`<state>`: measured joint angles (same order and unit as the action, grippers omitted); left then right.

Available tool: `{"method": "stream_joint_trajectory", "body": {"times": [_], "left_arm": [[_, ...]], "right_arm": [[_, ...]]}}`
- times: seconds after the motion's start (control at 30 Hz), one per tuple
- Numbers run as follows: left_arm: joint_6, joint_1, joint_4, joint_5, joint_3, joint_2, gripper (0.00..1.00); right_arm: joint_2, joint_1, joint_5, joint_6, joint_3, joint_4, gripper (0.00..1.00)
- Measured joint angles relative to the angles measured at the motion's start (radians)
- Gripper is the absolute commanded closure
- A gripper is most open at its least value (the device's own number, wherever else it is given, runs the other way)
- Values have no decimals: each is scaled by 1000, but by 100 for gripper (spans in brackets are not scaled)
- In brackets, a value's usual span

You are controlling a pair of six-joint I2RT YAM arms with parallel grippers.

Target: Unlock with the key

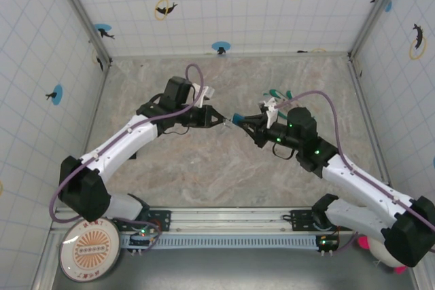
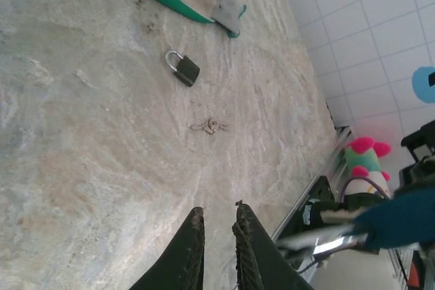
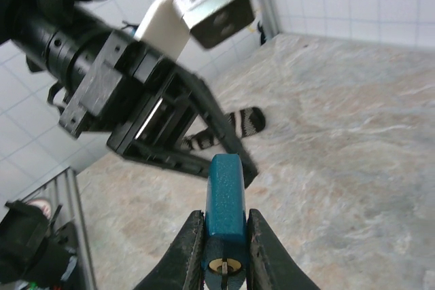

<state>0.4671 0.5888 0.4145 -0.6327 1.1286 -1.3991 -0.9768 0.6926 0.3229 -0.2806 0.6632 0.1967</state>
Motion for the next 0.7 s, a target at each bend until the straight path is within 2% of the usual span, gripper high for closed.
{"method": "stream_joint_trajectory", "body": {"times": [0.03, 0.1, 0.27, 0.53, 0.7], "left_arm": [[0, 3, 0, -4, -3, 0, 82], [-1, 10, 0, -3, -6, 0, 72], [23, 11, -5, 50, -27, 19, 64], [120, -21, -39, 244, -106, 164, 57], [166, -22, -80, 303, -122, 256, 52]], "right_arm": [[3, 0, -14, -1, -4, 10, 100], [5, -1, -43, -5, -9, 19, 100], [1, -1, -90, -33, -18, 22, 100], [-50, -7, -166, -126, -72, 105, 100], [-163, -7, -194, -224, -94, 202, 100]]}}
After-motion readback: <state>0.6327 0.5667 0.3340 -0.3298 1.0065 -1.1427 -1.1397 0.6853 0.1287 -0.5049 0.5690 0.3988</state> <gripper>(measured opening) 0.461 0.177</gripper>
